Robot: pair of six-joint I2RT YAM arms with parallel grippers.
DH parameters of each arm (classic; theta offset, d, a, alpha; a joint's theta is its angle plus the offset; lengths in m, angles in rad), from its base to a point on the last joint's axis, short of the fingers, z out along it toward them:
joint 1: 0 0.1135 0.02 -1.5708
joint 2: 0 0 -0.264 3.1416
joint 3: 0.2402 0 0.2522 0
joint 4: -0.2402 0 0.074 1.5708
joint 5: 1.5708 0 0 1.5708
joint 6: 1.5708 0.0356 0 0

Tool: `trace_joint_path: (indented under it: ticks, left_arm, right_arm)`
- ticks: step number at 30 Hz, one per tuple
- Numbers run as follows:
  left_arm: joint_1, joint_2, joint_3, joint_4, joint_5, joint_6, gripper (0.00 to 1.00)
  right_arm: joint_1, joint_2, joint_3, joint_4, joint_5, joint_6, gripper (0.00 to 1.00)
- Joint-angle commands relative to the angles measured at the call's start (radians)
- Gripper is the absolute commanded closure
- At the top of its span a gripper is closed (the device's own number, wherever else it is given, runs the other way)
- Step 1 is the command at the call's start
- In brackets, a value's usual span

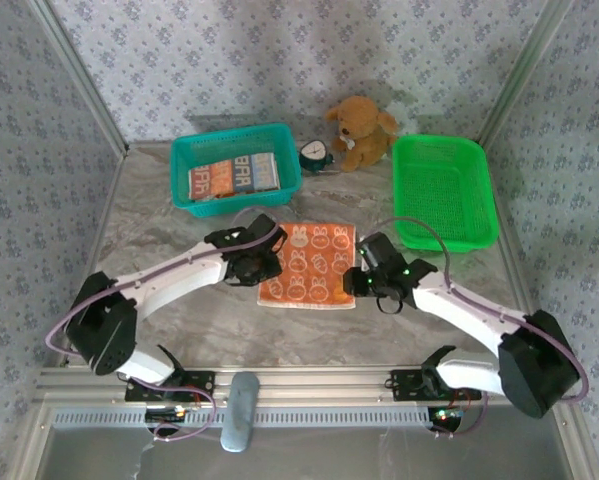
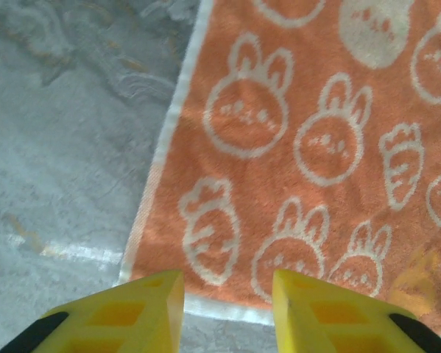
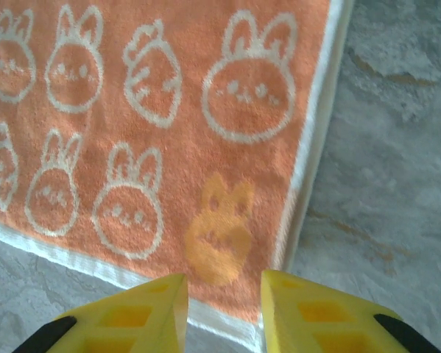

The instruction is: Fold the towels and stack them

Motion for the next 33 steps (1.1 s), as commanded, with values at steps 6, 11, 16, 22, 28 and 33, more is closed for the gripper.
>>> trace_joint_path:
  ticks: [6,11,16,22,28,33]
  left_arm:
    - [0.044,0.135,0.040,0.053,0.066,0.117,0.75]
    - [0.049,0.226,0.025,0.082,0.090,0.126,0.81]
    - [0.047,0.263,-0.013,0.117,0.114,0.108,0.82]
    - [0.033,0.232,-0.082,0.095,0.099,0.087,0.84]
    - [-0.016,0.139,-0.199,0.063,0.094,0.037,0.86]
    - [-0.061,0.031,-0.269,0.014,0.094,-0.014,0.85]
  right_arm:
    - [-0.005,0.168,0.083,0.060,-0.031,-0.079,0.69]
    - [-0.015,0.278,0.078,0.104,-0.056,-0.085,0.78]
    - [-0.025,0.350,0.066,0.116,-0.062,-0.094,0.81]
    - [-0.010,0.300,-0.021,0.118,-0.063,-0.057,0.83]
    - [0.044,0.174,-0.102,0.059,-0.052,0.003,0.83]
    - [0.113,0.051,-0.160,0.007,-0.046,0.064,0.82]
